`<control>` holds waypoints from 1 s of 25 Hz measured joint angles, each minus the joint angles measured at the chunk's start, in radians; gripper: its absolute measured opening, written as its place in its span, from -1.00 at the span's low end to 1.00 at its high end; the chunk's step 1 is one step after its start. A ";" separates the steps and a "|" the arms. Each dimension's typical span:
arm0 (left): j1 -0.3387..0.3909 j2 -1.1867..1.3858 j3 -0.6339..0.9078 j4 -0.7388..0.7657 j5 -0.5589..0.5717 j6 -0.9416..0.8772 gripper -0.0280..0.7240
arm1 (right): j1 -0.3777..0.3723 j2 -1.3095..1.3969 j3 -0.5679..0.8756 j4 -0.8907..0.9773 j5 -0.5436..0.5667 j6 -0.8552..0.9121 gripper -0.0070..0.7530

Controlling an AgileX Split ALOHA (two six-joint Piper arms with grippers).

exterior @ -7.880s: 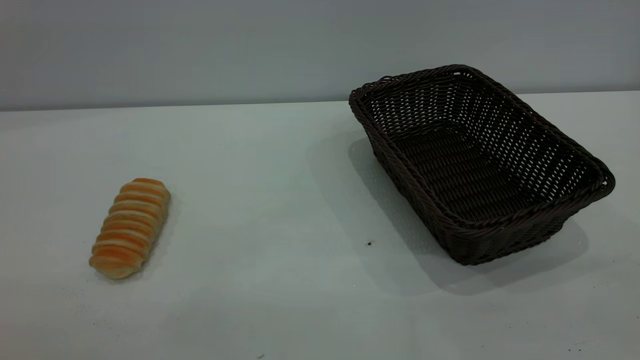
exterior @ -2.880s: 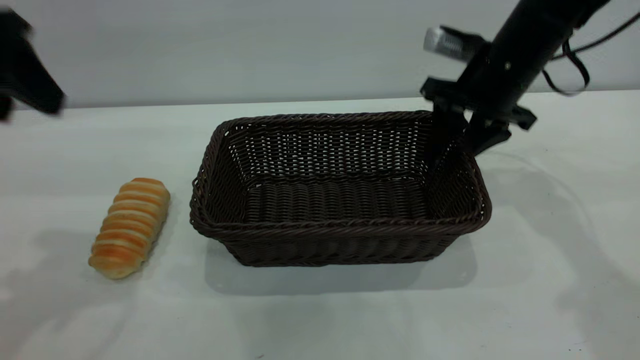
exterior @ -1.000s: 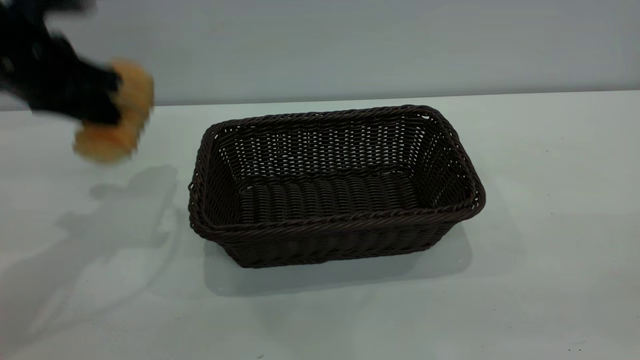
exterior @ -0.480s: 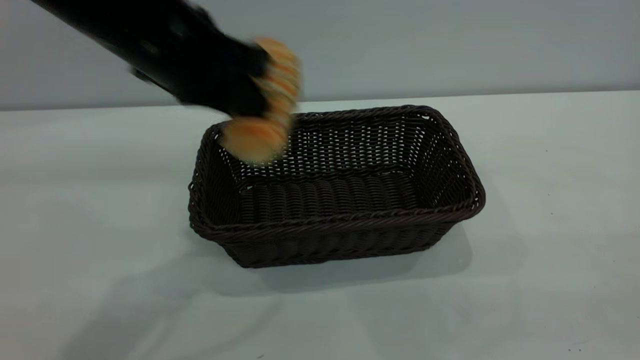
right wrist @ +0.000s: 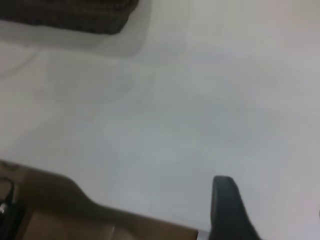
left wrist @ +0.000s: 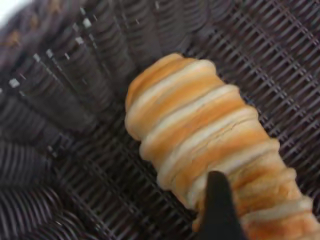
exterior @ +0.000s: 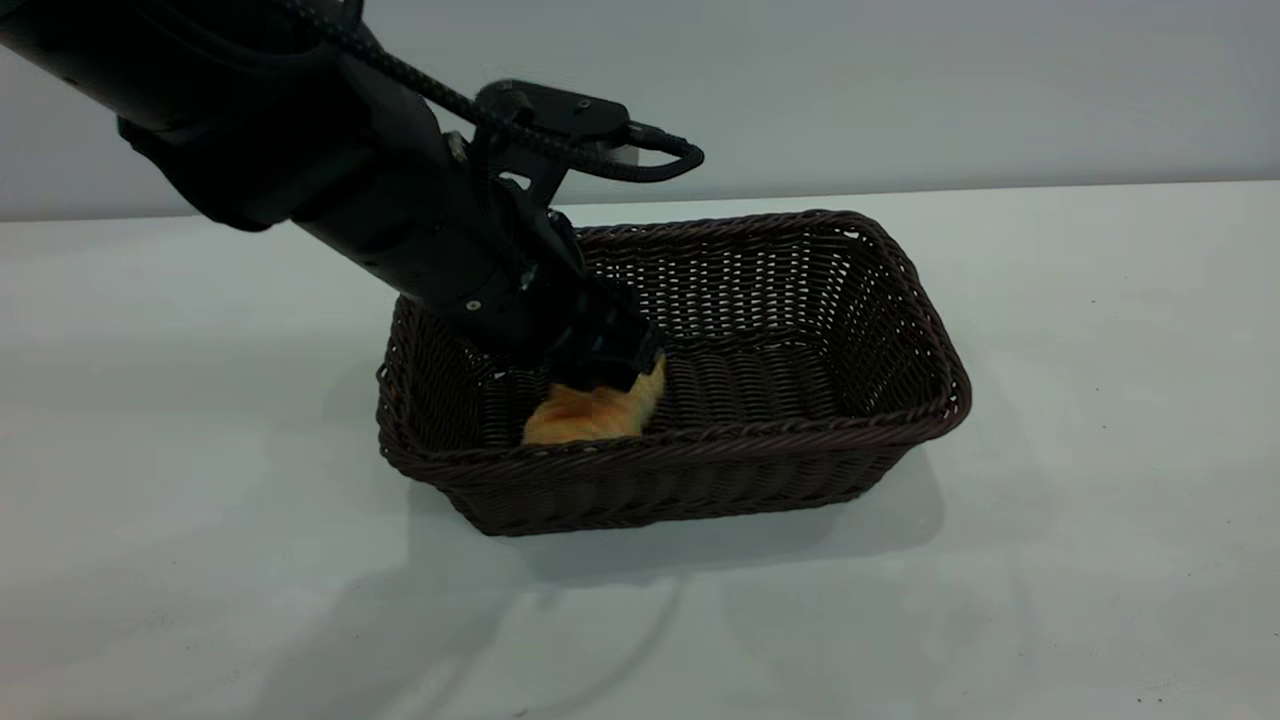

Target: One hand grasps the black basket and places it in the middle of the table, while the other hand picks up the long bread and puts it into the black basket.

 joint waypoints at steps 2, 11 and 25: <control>0.000 -0.030 0.000 -0.001 -0.001 0.028 0.79 | 0.000 -0.050 0.000 -0.002 0.000 0.000 0.19; 0.001 -0.449 0.001 0.005 0.283 0.052 0.74 | 0.000 -0.157 0.000 -0.017 0.007 0.021 0.19; 0.001 -1.057 0.007 0.558 1.041 -0.474 0.61 | 0.000 -0.157 0.000 -0.017 0.007 0.021 0.19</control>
